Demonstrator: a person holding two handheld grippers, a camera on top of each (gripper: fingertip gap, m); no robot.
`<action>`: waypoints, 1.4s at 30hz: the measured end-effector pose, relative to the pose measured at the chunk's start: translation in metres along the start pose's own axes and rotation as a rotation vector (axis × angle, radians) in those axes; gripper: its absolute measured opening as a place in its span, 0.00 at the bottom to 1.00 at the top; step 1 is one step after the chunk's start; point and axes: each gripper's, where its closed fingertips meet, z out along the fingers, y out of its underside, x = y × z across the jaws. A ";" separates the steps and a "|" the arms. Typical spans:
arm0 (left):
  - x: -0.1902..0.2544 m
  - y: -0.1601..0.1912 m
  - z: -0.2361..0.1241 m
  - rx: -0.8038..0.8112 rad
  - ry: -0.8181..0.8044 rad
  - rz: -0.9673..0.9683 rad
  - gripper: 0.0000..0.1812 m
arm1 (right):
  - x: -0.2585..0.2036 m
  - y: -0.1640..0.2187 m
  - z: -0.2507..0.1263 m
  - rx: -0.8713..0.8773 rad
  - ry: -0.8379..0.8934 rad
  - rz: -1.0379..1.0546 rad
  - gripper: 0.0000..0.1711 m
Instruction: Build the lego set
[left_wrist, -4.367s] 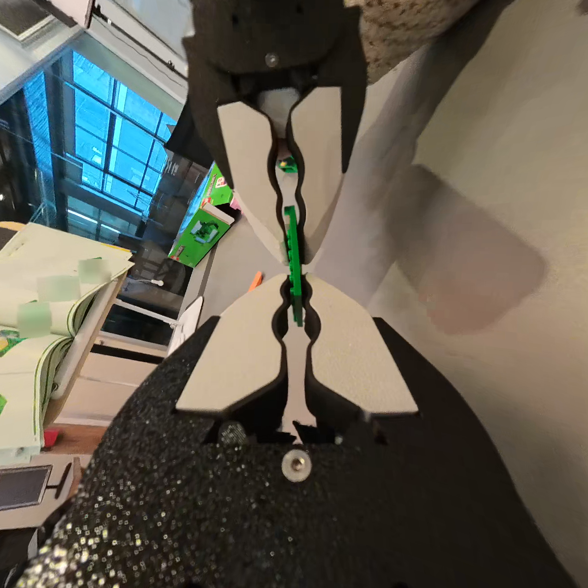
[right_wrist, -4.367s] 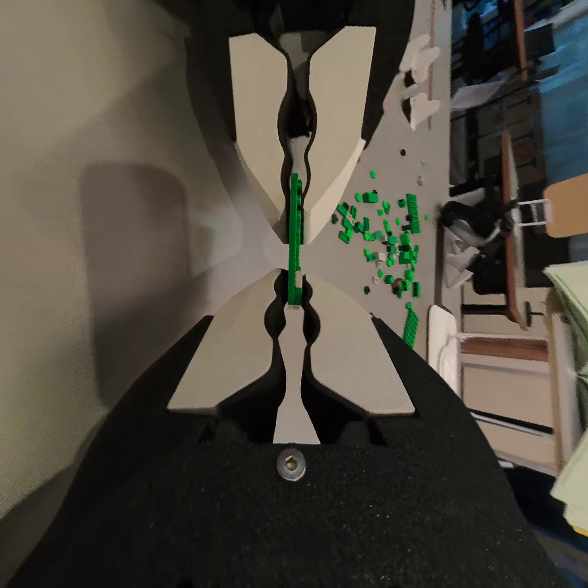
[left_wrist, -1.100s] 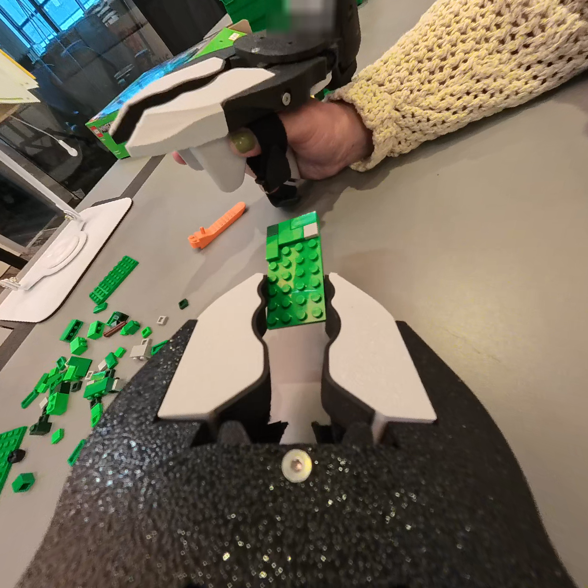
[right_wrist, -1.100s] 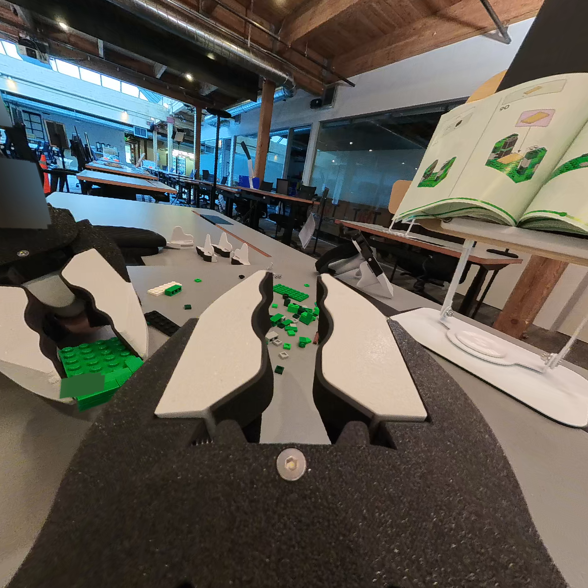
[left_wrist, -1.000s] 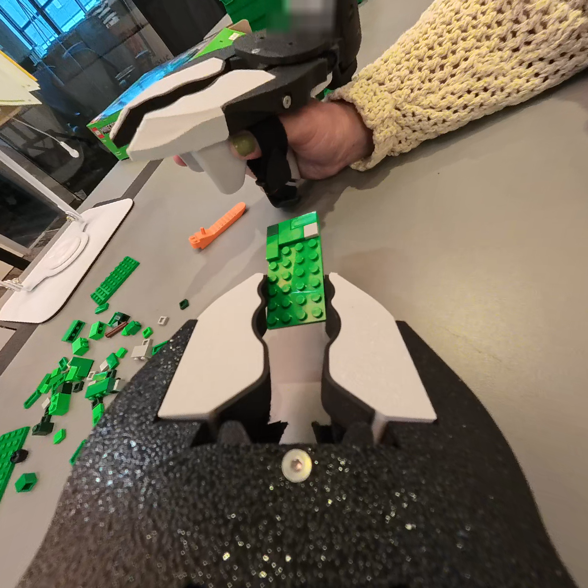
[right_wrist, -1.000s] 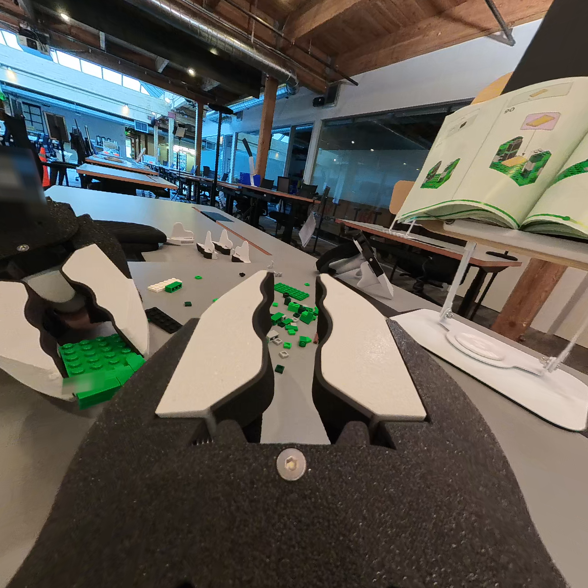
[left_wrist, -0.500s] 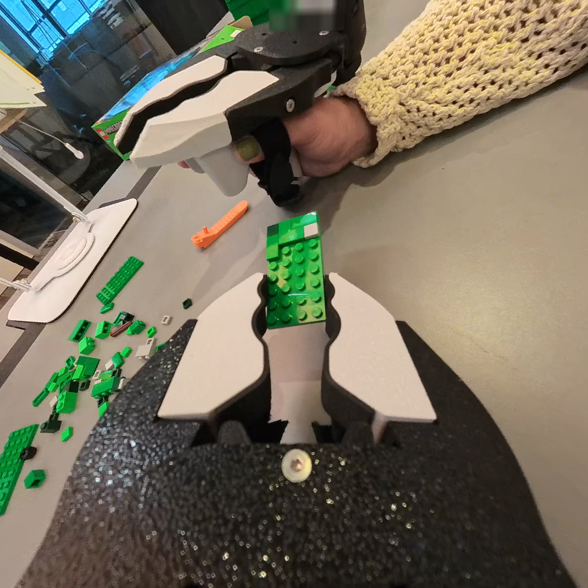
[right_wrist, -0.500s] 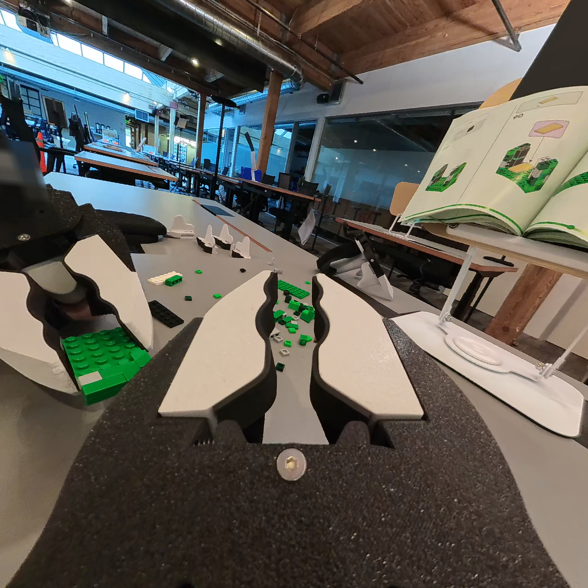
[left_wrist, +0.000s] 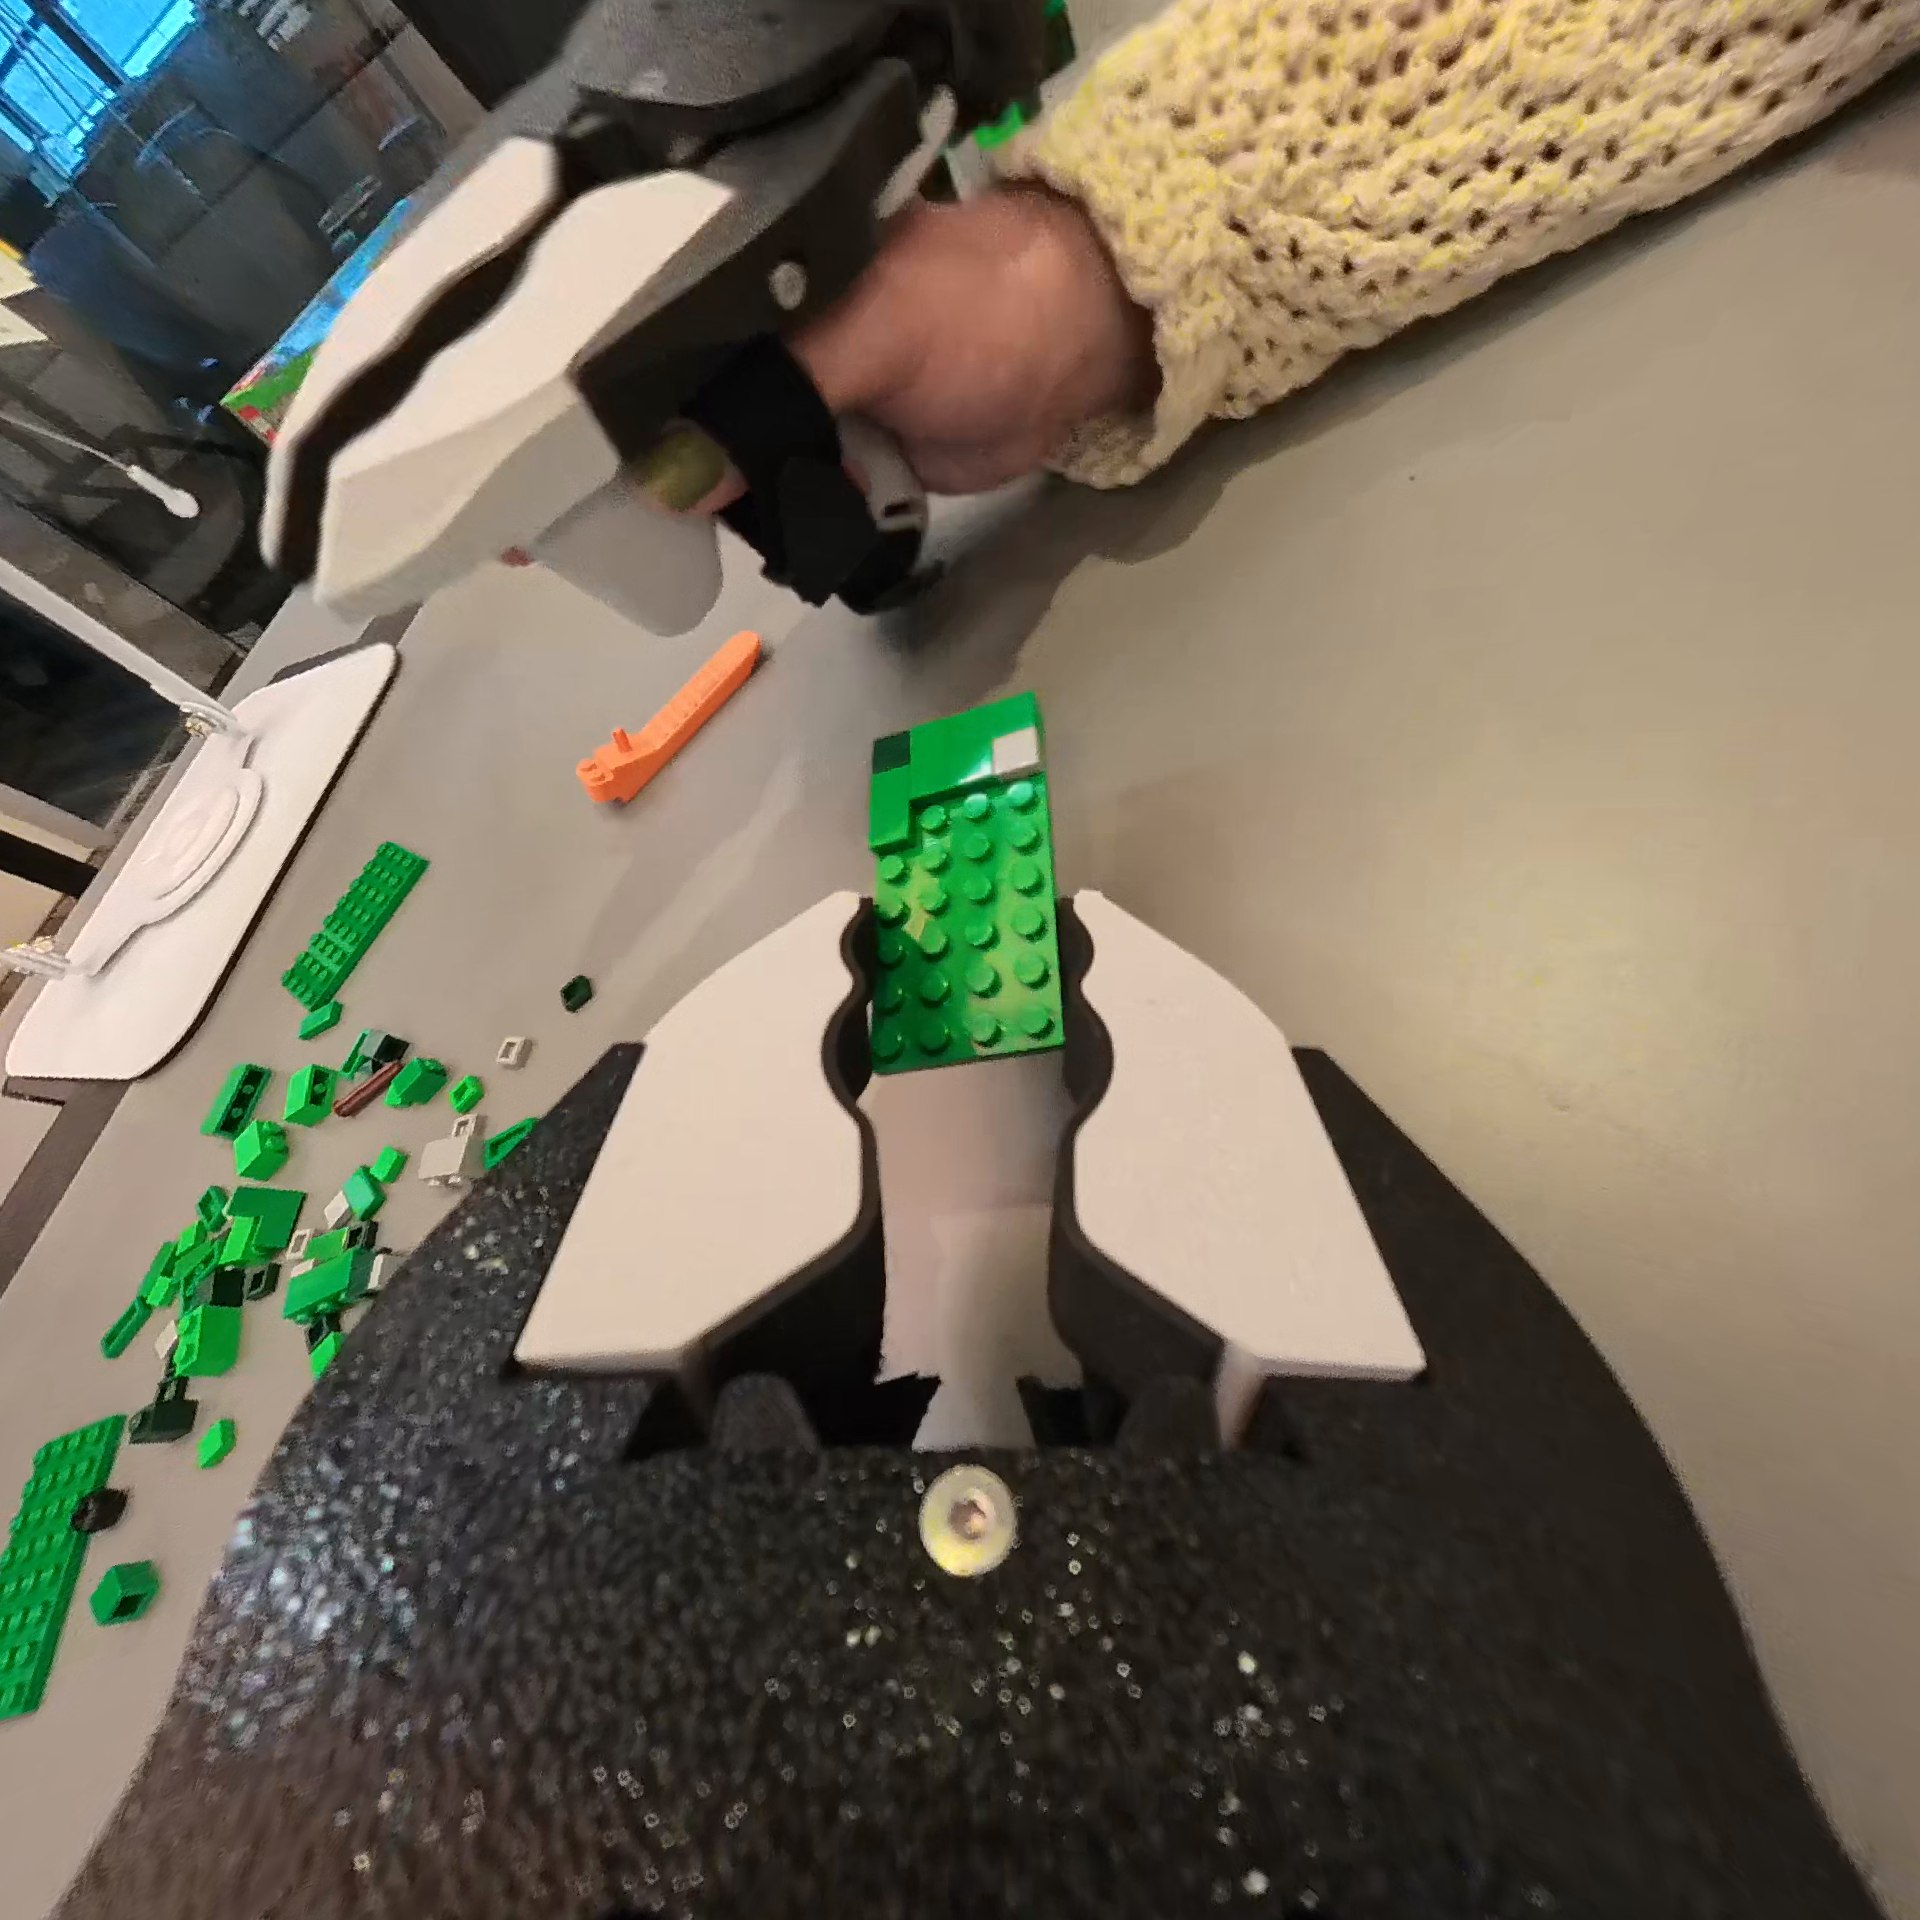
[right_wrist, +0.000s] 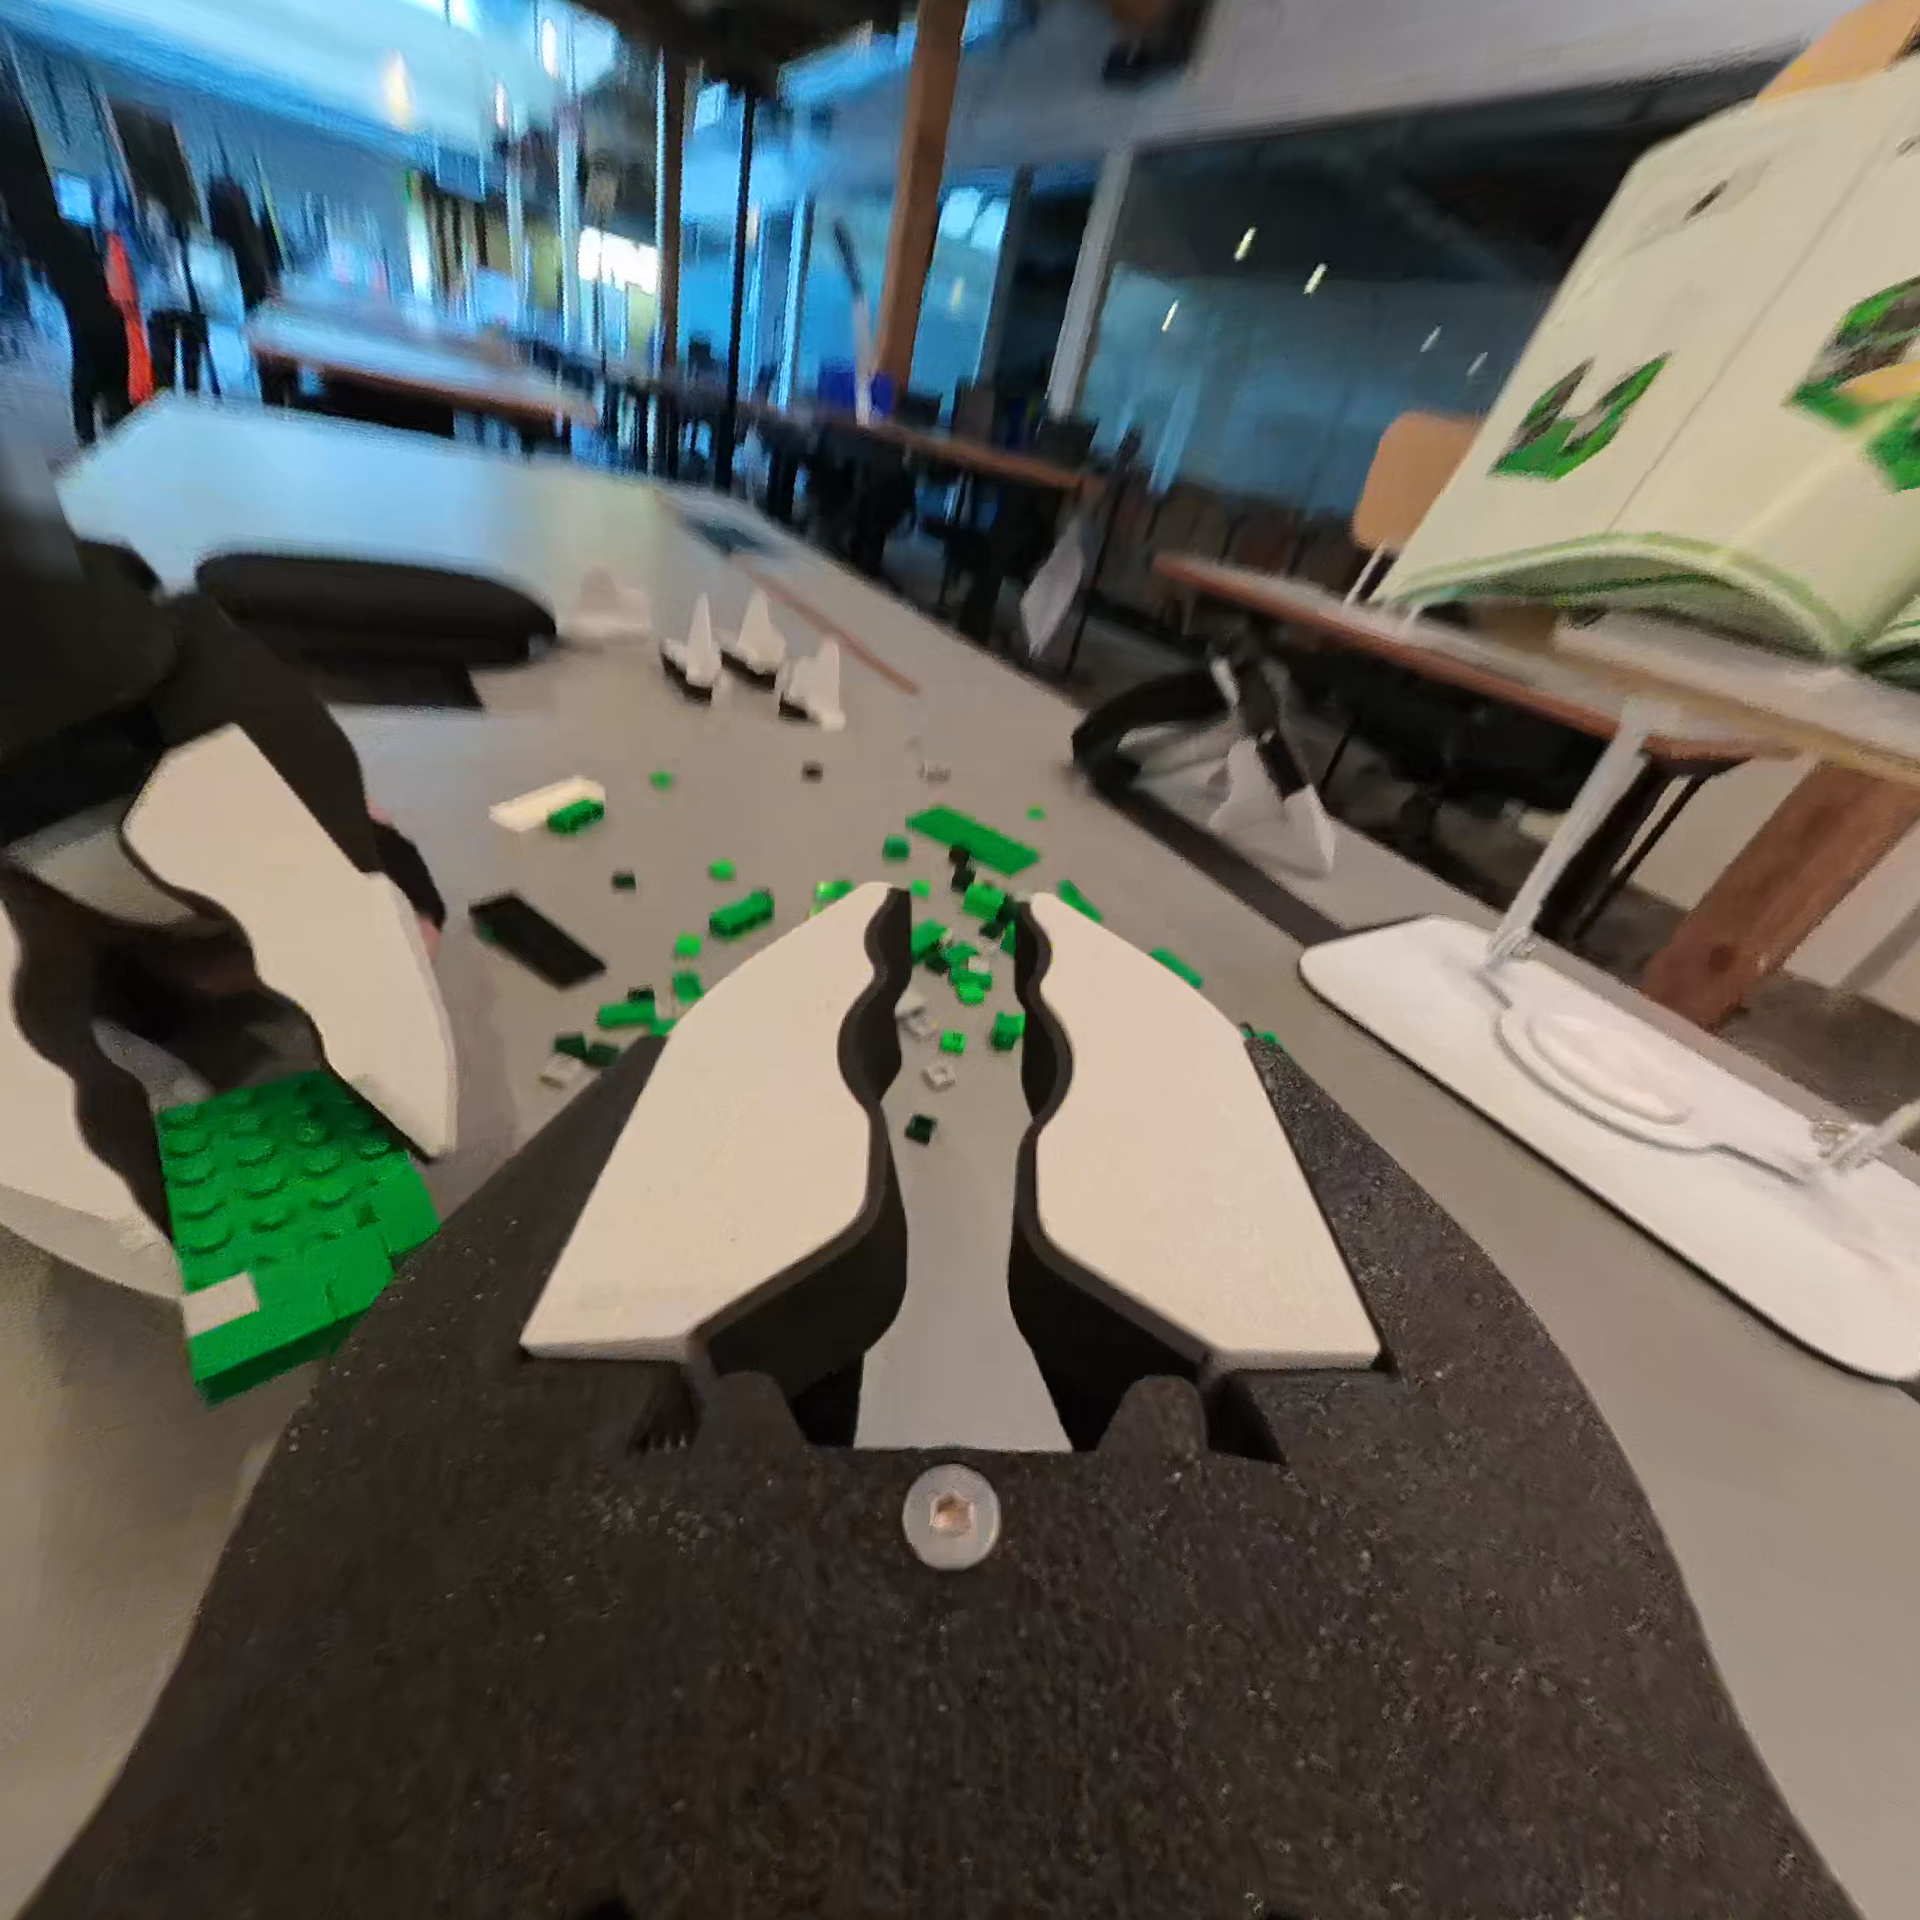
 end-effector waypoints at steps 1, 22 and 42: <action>0.001 0.000 0.000 -0.004 0.002 0.007 0.18 | -0.001 0.006 0.005 -0.078 -0.035 -0.019 0.09; 0.005 0.006 0.003 -0.043 0.008 0.066 0.18 | 0.014 0.090 0.063 -0.755 -0.421 0.007 0.08; 0.007 0.007 0.004 -0.044 0.012 0.075 0.18 | -0.006 0.097 0.043 -0.833 -0.783 -0.265 0.09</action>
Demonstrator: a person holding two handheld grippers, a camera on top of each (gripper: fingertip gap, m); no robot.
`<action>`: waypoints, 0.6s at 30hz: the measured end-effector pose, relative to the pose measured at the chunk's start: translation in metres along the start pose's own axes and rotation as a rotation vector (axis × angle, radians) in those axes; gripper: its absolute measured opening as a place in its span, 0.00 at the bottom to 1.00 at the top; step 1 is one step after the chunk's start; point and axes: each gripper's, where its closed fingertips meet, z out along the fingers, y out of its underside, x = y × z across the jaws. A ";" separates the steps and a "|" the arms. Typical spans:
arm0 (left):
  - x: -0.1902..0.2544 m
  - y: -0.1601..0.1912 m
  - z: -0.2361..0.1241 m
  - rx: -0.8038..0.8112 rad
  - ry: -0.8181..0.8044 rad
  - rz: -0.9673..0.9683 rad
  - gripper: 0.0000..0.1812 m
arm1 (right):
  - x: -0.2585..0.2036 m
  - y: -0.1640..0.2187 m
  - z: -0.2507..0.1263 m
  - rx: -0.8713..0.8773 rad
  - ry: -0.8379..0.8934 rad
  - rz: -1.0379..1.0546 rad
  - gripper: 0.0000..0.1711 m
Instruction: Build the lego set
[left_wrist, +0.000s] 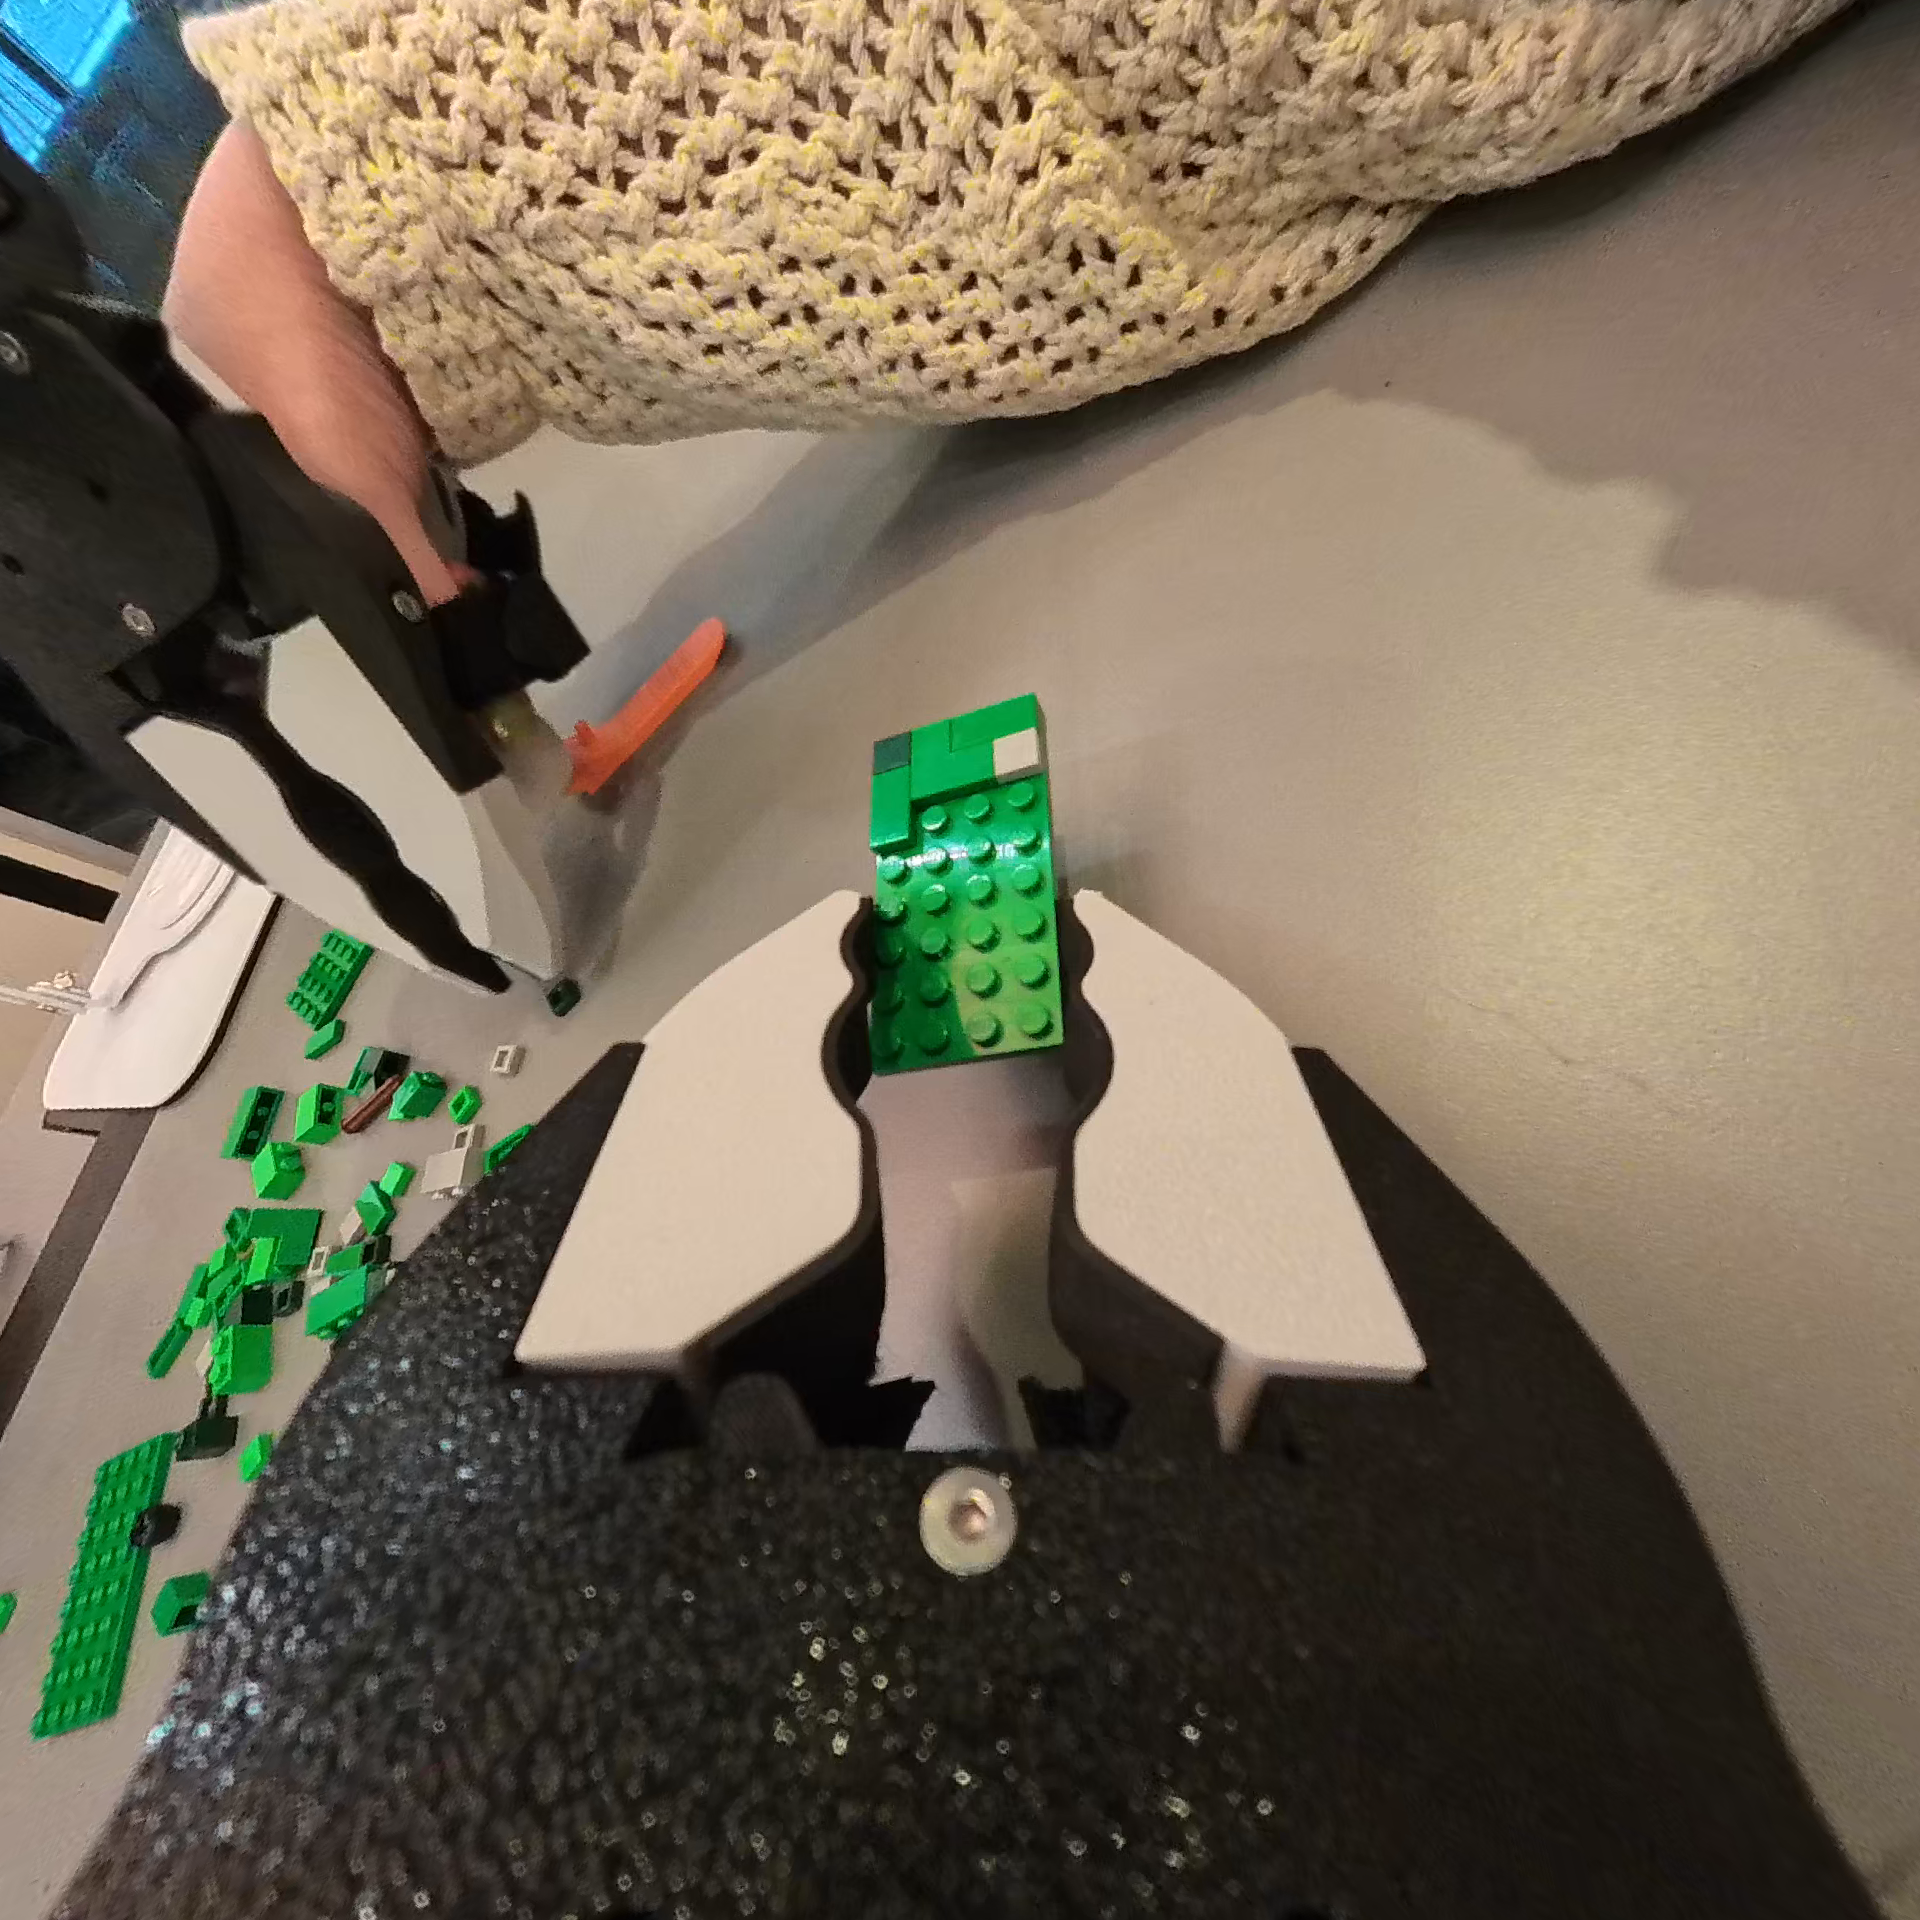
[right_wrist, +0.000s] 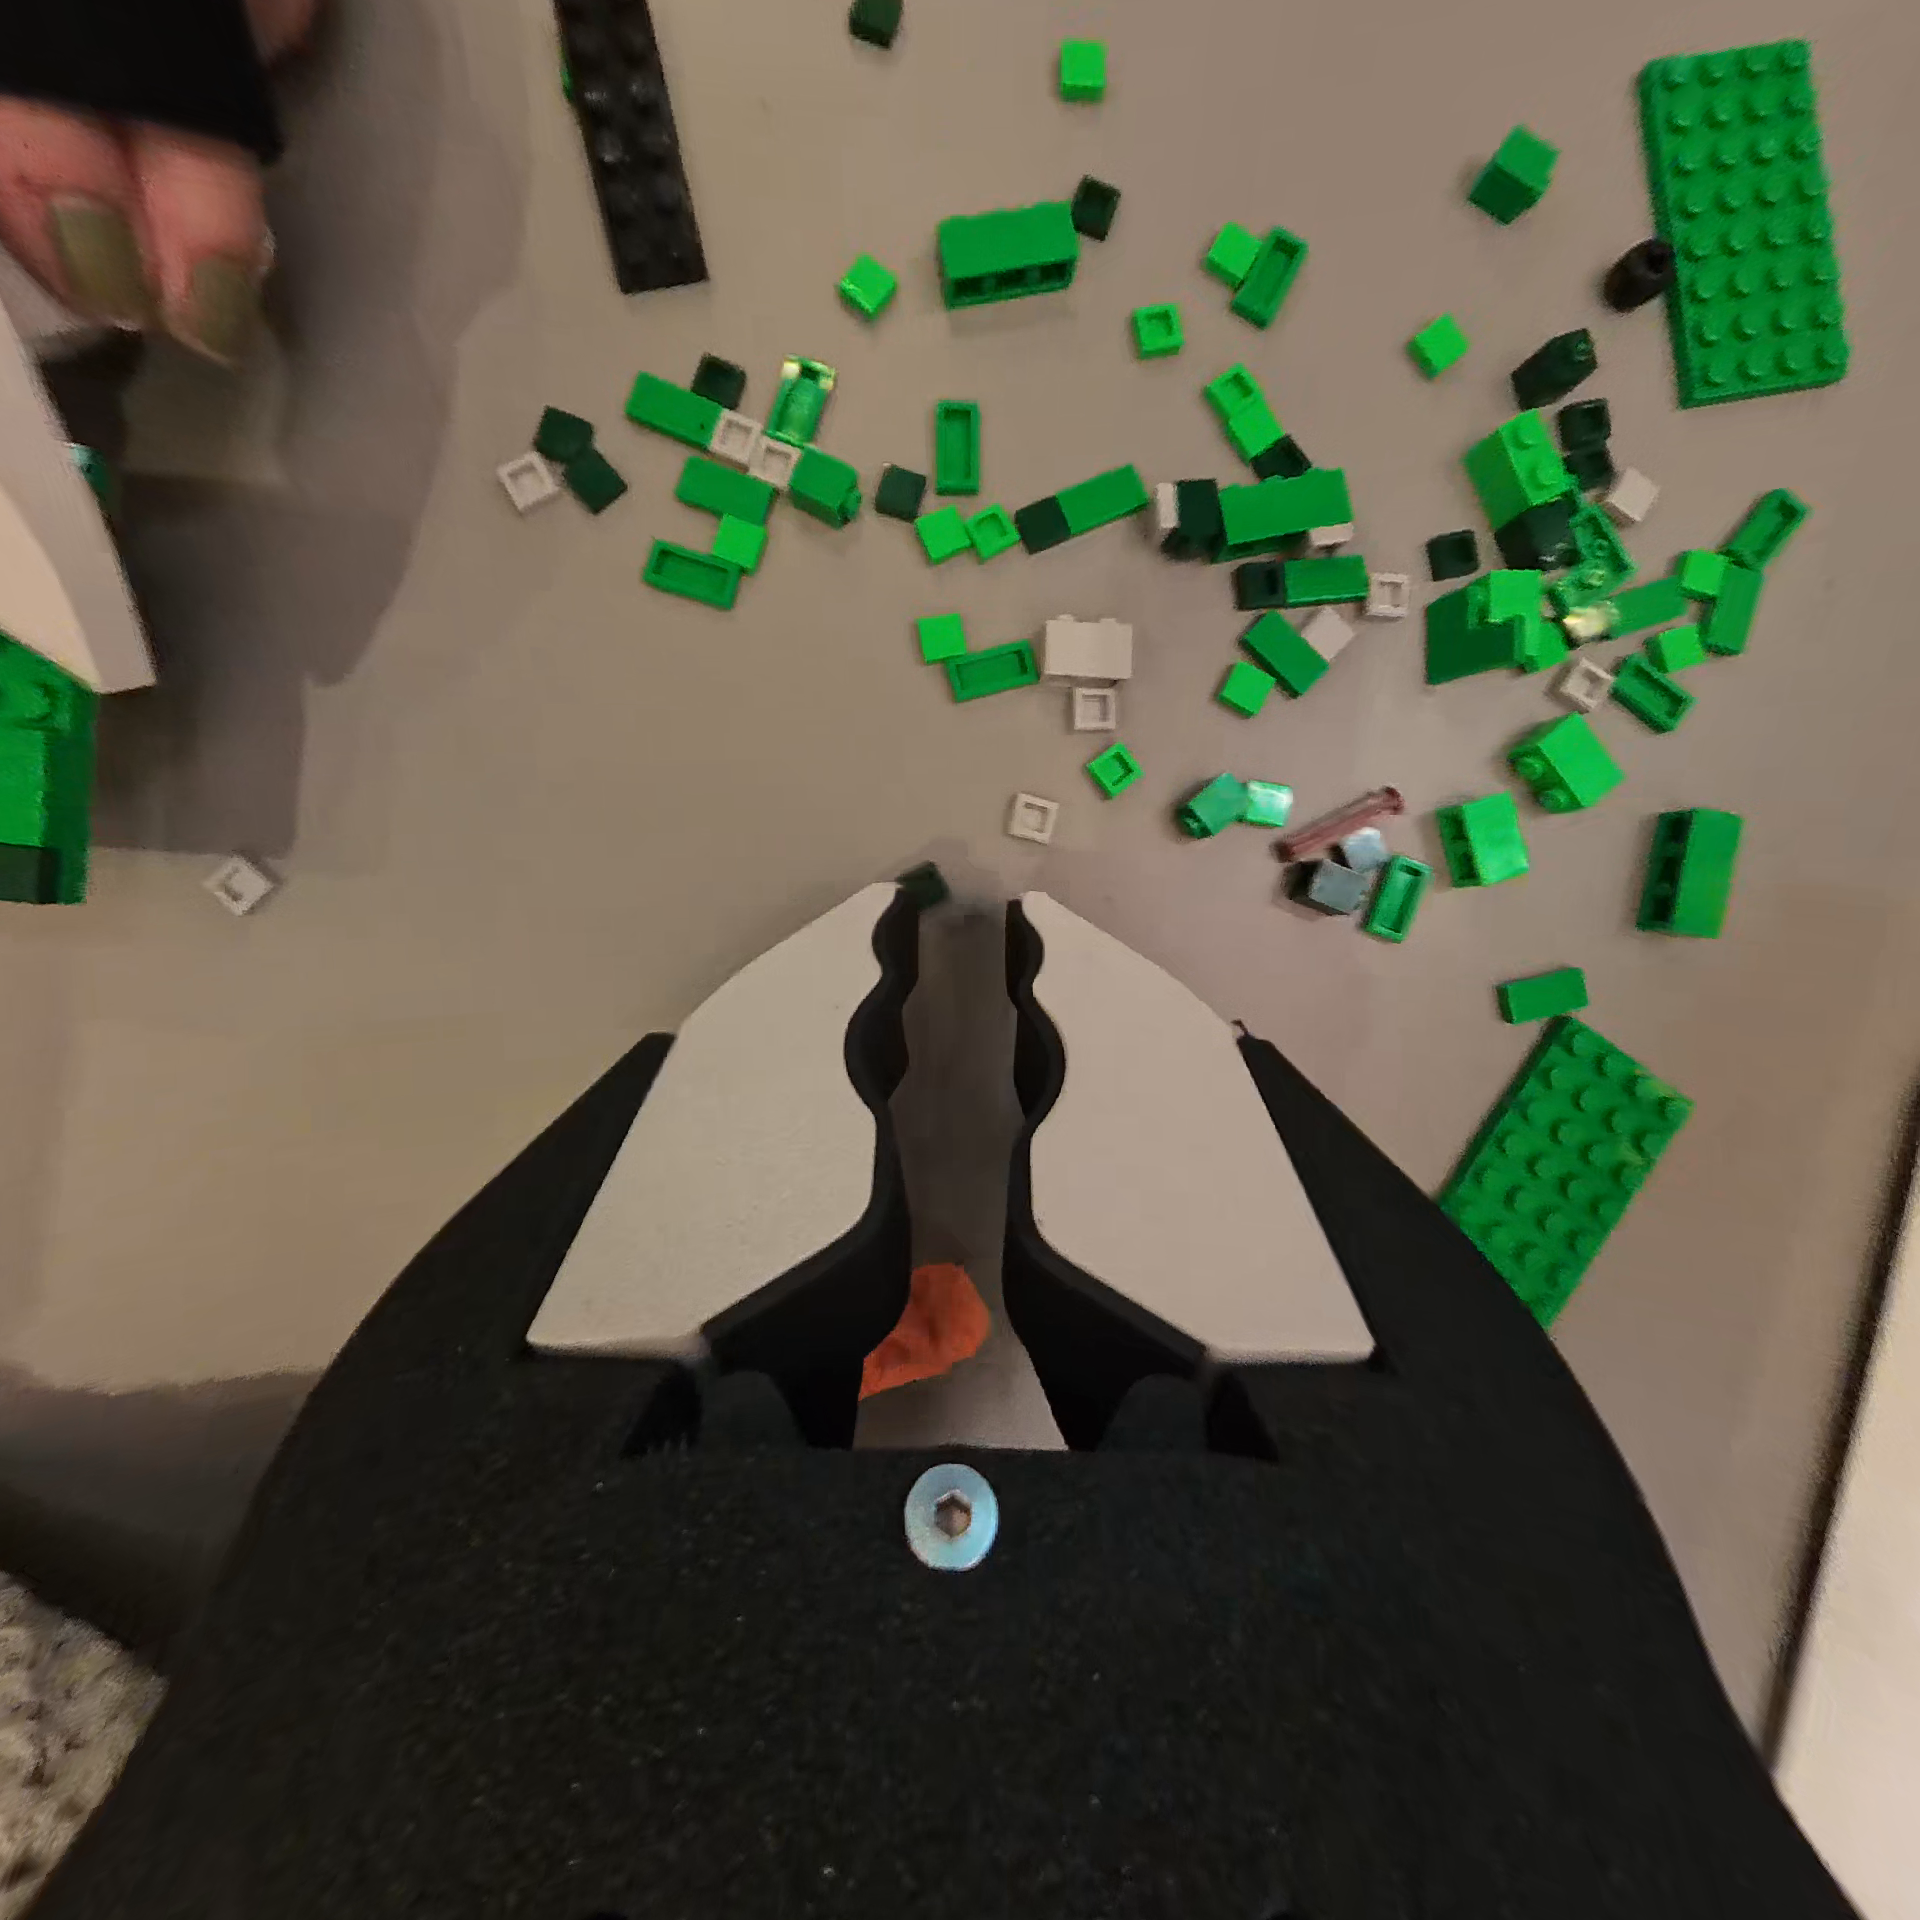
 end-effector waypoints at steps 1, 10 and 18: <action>0.000 0.000 0.000 0.000 0.000 0.000 0.18 | 0.008 0.001 -0.001 -0.003 0.048 0.001 0.09; 0.000 0.000 0.000 0.001 0.000 0.001 0.18 | 0.080 -0.009 -0.011 -0.080 0.237 -0.010 0.00; 0.001 -0.001 0.000 0.002 0.002 0.002 0.18 | 0.087 0.002 0.003 -0.285 0.172 -0.135 0.00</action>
